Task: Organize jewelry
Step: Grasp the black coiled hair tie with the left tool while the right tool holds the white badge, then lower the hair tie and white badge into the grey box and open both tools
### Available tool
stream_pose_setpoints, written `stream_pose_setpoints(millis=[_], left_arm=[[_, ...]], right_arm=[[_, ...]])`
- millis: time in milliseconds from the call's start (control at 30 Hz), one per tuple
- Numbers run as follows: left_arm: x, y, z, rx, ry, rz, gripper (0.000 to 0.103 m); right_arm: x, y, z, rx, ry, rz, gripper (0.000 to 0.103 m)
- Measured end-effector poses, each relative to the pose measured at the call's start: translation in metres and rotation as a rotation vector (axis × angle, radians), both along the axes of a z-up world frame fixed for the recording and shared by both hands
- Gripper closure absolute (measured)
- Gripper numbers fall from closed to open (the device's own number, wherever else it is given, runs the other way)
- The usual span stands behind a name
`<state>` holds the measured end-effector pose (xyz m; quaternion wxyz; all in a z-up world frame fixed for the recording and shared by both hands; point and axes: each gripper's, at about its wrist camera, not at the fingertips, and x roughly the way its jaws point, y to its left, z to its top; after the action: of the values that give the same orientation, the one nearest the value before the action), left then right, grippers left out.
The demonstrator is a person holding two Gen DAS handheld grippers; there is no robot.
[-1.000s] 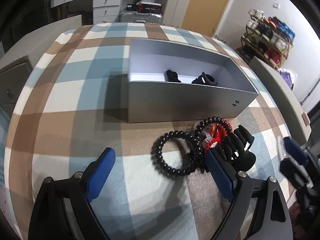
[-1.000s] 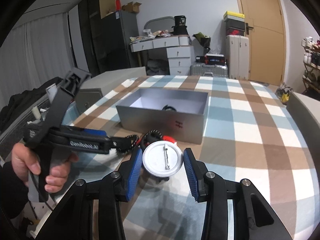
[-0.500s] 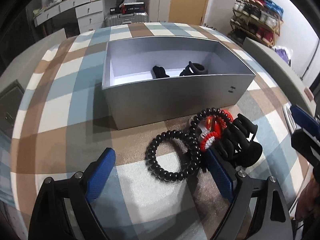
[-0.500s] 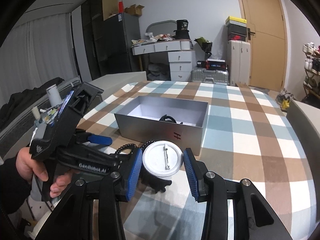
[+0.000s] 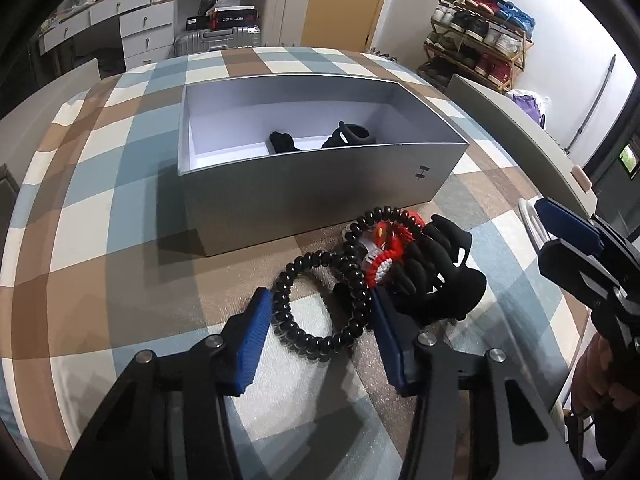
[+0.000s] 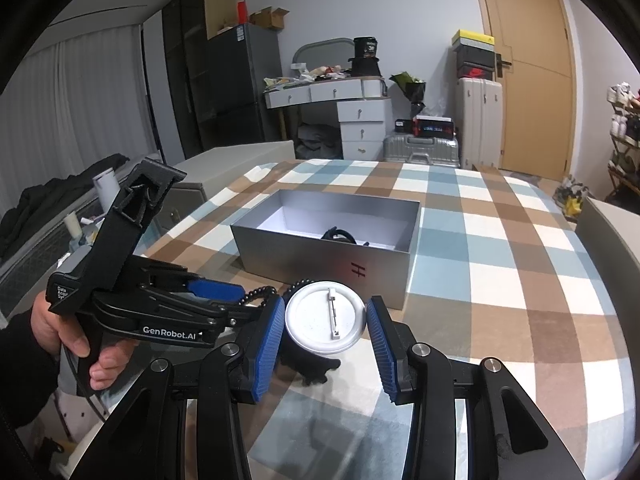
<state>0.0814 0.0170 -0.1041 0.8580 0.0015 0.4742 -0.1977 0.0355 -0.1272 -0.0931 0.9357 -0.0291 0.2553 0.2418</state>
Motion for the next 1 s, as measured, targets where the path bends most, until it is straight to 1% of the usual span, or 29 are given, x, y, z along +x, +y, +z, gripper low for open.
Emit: stream_pose_setpoints(millis=[100,233,367,500,600,733,833,1000], left_arm=[[-0.001,0.001,0.001,0.004,-0.005,0.003,0.064],[-0.006,0.004,0.001,0.008,-0.006,0.028,0.064],[-0.017,0.006,0.003,0.039,-0.03,0.034,0.065],[-0.019,0.019,0.008,0.006,-0.038,0.072,0.065],[-0.021,0.025,0.016,-0.008,-0.06,0.095,0.066],[-0.027,0.025,0.029,-0.018,-0.087,0.093,0.066],[-0.033,0.022,0.045,-0.019,-0.134,0.085,0.066],[-0.025,0.023,0.062,-0.039,-0.182,0.088,0.066]], right_arm=[[-0.004,0.001,0.001,-0.005,-0.009,0.001,0.062],[-0.005,0.002,0.003,-0.007,-0.014,-0.001,0.062],[-0.007,0.004,0.006,-0.002,-0.019,0.003,0.062],[-0.01,0.008,0.007,-0.009,-0.027,0.011,0.062],[-0.012,0.01,0.01,-0.007,-0.037,0.016,0.062],[-0.013,0.009,0.013,0.005,-0.04,0.022,0.062],[-0.01,0.008,0.016,0.025,-0.035,0.032,0.062],[0.001,0.004,0.021,0.058,-0.025,0.034,0.062]])
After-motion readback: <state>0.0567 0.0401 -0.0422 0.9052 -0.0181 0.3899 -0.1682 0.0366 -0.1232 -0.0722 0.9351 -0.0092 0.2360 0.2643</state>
